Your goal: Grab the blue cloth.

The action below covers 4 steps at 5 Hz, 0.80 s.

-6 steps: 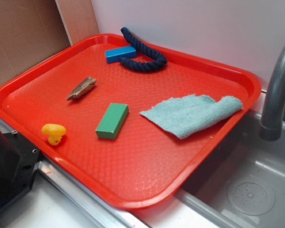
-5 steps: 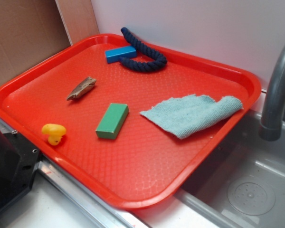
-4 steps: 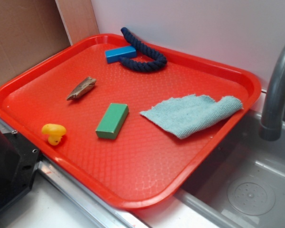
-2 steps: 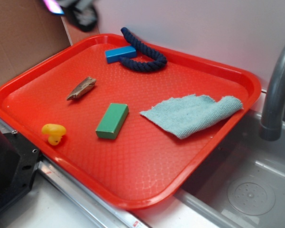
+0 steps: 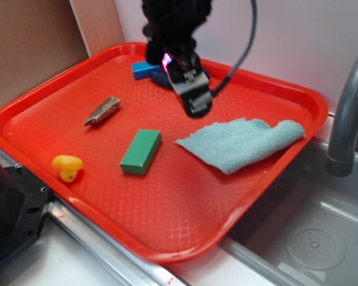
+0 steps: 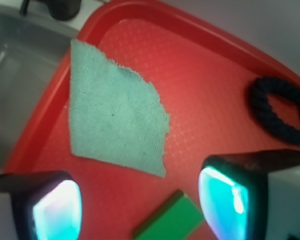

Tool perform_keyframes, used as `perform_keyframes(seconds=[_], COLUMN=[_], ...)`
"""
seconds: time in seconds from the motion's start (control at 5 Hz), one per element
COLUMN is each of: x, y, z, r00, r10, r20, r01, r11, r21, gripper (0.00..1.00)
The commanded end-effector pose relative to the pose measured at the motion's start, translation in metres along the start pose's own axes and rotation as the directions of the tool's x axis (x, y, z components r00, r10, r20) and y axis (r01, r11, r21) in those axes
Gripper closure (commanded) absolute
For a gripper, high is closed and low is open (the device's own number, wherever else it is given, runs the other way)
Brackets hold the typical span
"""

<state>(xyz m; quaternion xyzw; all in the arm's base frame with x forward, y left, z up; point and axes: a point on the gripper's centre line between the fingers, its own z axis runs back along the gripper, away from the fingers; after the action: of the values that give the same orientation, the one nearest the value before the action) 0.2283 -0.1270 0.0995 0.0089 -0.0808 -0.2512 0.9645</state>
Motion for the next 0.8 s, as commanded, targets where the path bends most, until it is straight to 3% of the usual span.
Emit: perform_keyframes(seconds=[0.0,0.2,0.6], x=[0.015,0.012,0.012], y=[-0.026,-0.037,-0.037], z=[-0.039,-0.032,-0.032], r00=[0.981,0.97,0.97], r10=[-0.193,-0.243,-0.243], r20=[0.032,0.019,0.019], r01=[0.195,0.244,0.244], r11=[0.977,0.967,0.967], r21=[-0.087,-0.079,-0.079], gripper=[0.0,0.0,0.0])
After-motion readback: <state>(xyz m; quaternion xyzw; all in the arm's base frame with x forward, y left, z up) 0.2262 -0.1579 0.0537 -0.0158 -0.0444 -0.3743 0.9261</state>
